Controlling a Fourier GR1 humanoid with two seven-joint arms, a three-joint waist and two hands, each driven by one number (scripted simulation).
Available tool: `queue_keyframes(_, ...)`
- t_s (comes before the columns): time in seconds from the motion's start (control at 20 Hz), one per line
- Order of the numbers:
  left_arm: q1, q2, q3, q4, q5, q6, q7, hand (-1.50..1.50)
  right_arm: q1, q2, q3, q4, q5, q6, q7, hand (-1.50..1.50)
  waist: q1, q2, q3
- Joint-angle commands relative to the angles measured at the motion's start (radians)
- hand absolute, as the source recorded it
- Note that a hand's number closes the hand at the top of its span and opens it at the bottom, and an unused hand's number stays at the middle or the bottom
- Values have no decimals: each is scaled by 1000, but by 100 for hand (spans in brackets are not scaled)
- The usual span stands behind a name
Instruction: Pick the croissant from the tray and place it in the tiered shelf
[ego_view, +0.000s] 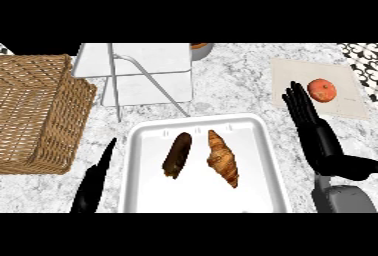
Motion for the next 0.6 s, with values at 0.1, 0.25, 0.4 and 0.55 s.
queue_keyframes(0.1, -39, 28, 107, -35, 94, -68, 90, 0, 0, -95, -75, -65, 56, -22, -13, 150, 16, 7, -8)
queue_keyframes(0.25, -47, 38, 195, -69, 183, -63, 152, 0, -43, -221, -162, -137, 92, -36, 35, 150, 9, 2, -10)
queue_keyframes(0.4, -6, 23, 167, -81, 216, -94, 159, 0, 53, -265, -161, 45, 254, -147, 242, 150, 28, 13, -10)
queue_keyframes(0.55, -65, 14, 208, 9, 240, -117, 158, 0, 50, -230, -171, 58, 162, -62, 157, -150, 27, 11, -7)
